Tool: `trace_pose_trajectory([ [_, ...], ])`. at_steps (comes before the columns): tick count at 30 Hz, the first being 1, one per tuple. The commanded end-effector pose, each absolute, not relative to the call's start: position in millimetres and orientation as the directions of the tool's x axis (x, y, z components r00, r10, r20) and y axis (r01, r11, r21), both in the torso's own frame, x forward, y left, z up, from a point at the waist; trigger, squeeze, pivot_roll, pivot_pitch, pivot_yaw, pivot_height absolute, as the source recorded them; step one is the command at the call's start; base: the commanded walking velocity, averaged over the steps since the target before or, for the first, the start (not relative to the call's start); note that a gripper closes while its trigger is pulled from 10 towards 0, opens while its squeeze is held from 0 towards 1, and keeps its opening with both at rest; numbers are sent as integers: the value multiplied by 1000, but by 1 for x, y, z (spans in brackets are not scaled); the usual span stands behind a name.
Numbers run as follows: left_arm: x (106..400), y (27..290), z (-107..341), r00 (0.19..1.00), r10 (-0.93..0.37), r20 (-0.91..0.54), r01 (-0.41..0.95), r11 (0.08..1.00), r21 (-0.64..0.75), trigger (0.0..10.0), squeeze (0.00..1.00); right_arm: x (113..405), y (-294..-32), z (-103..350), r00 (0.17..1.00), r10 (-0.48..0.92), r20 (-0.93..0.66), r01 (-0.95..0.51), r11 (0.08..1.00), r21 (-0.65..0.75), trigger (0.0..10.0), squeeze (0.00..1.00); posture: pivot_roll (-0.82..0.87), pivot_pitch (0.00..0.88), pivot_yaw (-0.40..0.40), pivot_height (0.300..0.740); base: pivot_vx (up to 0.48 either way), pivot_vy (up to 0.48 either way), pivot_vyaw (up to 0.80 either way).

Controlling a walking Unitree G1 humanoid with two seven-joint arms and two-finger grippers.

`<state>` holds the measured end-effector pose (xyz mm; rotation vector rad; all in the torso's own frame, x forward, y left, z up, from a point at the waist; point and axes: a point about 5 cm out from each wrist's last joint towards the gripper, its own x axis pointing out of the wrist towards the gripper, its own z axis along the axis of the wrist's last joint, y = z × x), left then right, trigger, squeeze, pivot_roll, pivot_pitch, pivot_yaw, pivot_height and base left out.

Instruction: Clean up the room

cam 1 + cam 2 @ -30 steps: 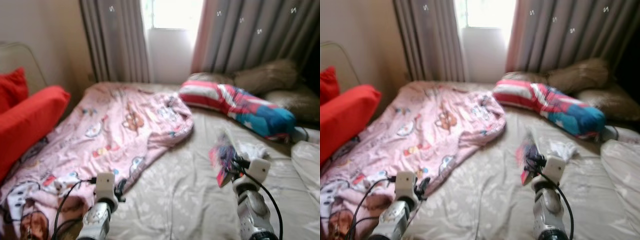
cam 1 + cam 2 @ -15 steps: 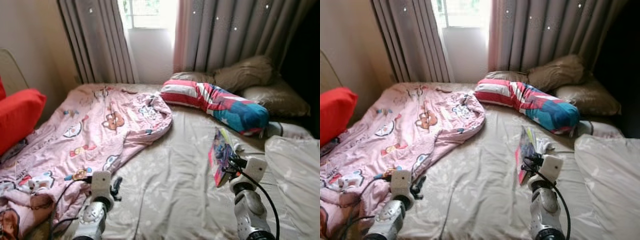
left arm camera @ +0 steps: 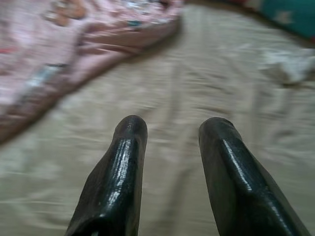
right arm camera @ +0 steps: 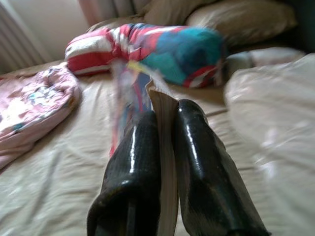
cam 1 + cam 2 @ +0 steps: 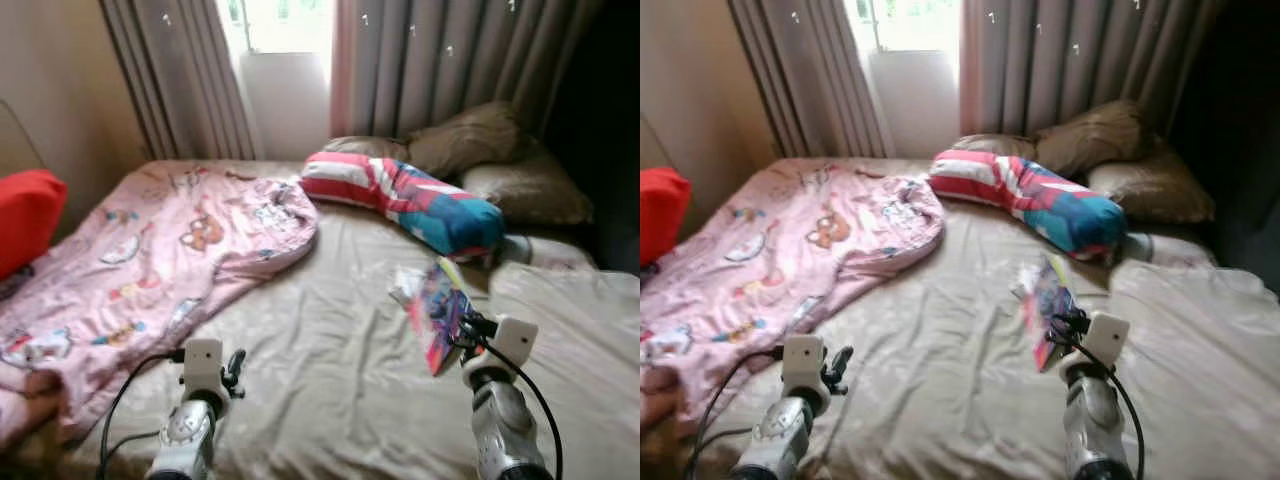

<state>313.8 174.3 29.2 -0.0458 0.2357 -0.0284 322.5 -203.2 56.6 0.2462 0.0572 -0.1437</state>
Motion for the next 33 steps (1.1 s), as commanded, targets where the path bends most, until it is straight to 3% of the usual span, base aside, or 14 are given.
trace_pose_trajectory([
  [1, 312, 186, 28, 969, -6, -246, -3, 999, -34, 10000, 0, 330, -199, 70, 992, -126, -11, 124, 962, 243, 10000, 0, -88, 25, 19, 740, 0, 0, 0],
  [14, 312, 185, 28, 969, -11, -245, 0, 999, -47, 10000, 0, 330, -198, 69, 992, -121, -18, 122, 961, 246, 10000, 0, -88, 24, 19, 740, 0, 0, 0],
  [20, 312, 185, 27, 969, -16, -248, 4, 999, -52, 10000, 0, 331, -197, 69, 993, -114, -18, 115, 963, 245, 10000, 0, -88, 24, 19, 740, 0, 0, -671],
  [33, 311, 185, 26, 967, -21, -252, 7, 998, -57, 10000, 0, 330, -197, 69, 993, -114, -14, 114, 964, 240, 10000, 0, -89, 17, 21, 740, 0, 0, 0],
])
